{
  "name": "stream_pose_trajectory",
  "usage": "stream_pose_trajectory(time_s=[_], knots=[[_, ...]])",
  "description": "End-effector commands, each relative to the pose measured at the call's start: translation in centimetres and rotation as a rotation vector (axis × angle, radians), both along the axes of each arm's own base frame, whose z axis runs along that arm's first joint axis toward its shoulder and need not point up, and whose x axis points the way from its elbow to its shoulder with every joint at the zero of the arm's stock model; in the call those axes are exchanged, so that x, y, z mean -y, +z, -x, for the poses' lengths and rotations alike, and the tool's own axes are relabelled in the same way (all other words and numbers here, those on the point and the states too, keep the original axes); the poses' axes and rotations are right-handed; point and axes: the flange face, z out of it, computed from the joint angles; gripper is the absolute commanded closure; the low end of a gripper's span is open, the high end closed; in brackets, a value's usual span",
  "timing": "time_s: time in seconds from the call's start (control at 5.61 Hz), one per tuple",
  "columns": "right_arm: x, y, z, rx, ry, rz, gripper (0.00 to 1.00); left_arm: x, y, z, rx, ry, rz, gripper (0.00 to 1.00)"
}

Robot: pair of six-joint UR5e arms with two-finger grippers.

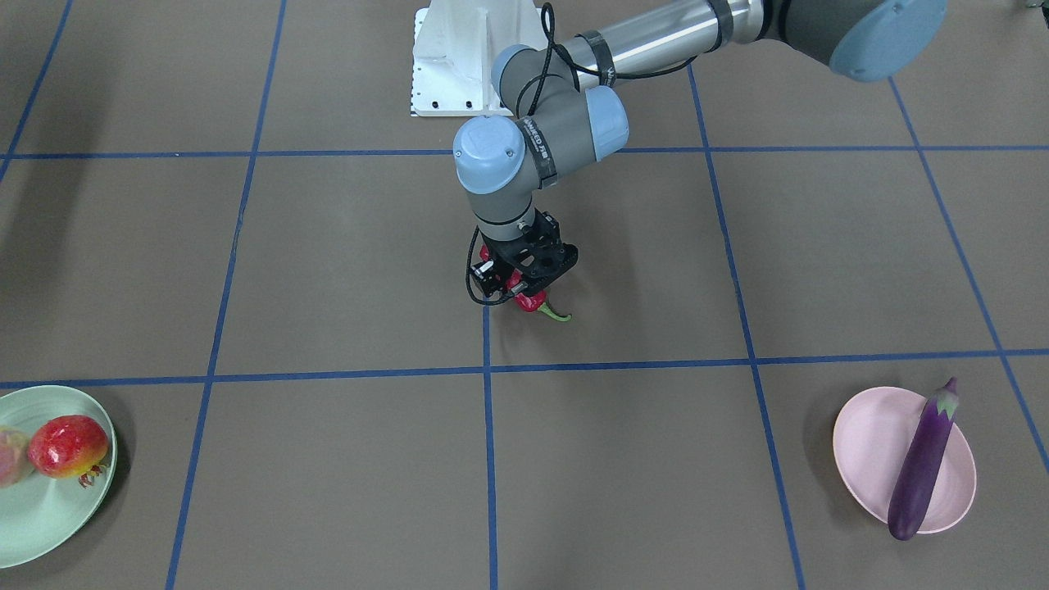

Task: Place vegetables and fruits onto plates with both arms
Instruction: 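Close the left gripper on the red chili pepper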

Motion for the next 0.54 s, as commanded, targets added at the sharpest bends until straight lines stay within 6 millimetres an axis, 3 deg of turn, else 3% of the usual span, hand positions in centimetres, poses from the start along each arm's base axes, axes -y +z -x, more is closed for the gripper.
stream_pose_trajectory(time_s=[0.0,0.18,0.36], knots=[[0.1,-0.1,0.0,0.0,0.0,-0.003,0.0,0.2,-0.4,0.3,-0.003,0.047,-0.05,1.0],[0.1,-0.2,0.0,0.0,0.0,-0.005,0.0,1.2,-1.2,1.6,-0.011,0.094,-0.105,1.0],[0.1,-0.2,0.0,0.0,0.0,-0.005,0.0,2.4,-2.9,4.8,-0.019,0.19,-0.218,1.0]])
